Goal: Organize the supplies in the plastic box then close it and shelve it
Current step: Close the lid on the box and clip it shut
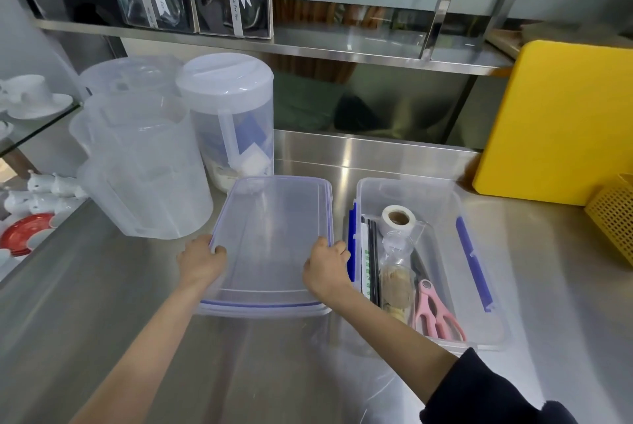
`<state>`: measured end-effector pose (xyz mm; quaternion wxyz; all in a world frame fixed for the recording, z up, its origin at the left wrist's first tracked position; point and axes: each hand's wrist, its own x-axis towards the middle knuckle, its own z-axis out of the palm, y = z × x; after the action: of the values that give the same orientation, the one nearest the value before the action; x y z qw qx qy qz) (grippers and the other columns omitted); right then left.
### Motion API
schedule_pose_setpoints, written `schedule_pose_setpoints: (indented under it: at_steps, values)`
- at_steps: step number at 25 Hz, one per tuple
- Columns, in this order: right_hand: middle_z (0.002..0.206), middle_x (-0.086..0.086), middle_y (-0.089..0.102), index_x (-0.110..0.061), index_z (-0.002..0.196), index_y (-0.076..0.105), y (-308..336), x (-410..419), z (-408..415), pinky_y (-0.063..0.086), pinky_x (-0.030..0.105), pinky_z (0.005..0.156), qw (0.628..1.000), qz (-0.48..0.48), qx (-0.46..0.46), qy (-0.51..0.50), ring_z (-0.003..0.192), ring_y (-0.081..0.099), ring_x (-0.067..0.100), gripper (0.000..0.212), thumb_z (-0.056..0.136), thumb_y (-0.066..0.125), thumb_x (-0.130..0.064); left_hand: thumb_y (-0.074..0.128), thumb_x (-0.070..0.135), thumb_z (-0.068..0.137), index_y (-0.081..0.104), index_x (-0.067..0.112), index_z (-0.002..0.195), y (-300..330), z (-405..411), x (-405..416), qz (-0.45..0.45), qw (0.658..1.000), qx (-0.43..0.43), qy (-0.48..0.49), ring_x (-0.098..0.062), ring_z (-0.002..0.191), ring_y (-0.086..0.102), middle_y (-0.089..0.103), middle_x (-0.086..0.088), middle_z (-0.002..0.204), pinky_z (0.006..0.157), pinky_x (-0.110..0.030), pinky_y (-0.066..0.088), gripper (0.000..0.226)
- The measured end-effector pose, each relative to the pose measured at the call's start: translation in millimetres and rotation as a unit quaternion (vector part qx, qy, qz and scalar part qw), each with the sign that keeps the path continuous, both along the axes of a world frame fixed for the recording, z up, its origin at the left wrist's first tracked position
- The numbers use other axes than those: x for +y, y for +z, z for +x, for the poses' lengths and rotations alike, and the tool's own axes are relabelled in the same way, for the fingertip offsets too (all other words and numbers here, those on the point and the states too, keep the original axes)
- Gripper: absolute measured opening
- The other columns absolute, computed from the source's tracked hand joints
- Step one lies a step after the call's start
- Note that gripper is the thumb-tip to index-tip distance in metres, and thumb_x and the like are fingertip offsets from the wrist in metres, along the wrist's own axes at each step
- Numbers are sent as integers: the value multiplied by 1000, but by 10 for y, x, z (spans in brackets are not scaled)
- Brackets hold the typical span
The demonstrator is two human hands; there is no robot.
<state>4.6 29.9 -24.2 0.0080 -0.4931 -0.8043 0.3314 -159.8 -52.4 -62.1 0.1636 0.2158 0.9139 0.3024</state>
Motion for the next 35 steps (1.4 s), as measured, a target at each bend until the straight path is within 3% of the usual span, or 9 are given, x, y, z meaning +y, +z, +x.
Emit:
schedule_pose_setpoints:
  at_steps: [2,5,8,13,16,18,21,29,35]
  values:
    - [128,28,36,-9,98,32,64,20,34,33,31,79,1000,14,17,-9,110,38,35,20,88,34,8,42,2,86,57,-3,108,116,48,20,35,999,-5,7,-44,106,54,60,-27,108,97,-41,40,27]
    - [131,28,33,1,117,41,144,66,111,38,36,95,999,24,33,-19,121,34,39,28,90,35,7,41,1,86,50,9,86,217,126,31,61,998,-22,7,-40,95,55,55,-20,93,89,-37,41,12]
    - [132,29,33,4,120,40,210,138,217,35,38,101,997,37,56,-23,122,33,40,31,90,35,6,40,1,86,46,15,68,289,233,45,72,997,-36,12,-29,84,47,52,-16,90,80,-33,37,24]
    - [133,26,35,4,124,41,234,268,457,39,44,103,993,57,90,-49,121,35,41,35,90,35,3,40,0,87,50,13,79,432,498,129,102,994,-30,-10,-25,82,46,51,-13,89,76,-32,37,18]
    - [133,24,38,0,126,42,248,362,701,37,42,104,989,67,107,-72,120,41,39,35,91,38,0,41,0,88,63,6,94,480,691,233,136,990,-39,-30,-36,91,56,60,-23,98,85,-38,42,23]
    - [135,22,38,-2,128,42,260,405,897,39,42,105,987,64,120,-91,119,44,37,36,92,39,-1,44,0,88,58,-3,113,495,831,316,139,988,-40,-44,-40,101,57,62,-27,108,89,-40,42,29]
    - [138,17,39,-5,133,39,265,446,1196,40,37,105,980,68,132,-129,121,46,33,39,94,42,-3,48,6,88,54,0,122,497,1039,472,139,986,-52,-75,-40,111,55,58,-25,122,100,-41,41,35]
    - [141,22,38,-1,136,37,157,497,1858,30,33,110,970,91,126,-184,131,39,34,41,95,35,-2,48,14,90,54,8,125,471,1602,705,130,979,-64,-145,-34,114,54,56,-17,127,101,-39,41,36]
    - [141,21,39,0,137,36,56,551,2082,32,31,108,970,97,119,-191,130,39,32,43,94,35,0,48,18,91,50,11,129,360,1790,774,115,977,-66,-165,-34,120,49,48,-16,132,108,-43,36,39]
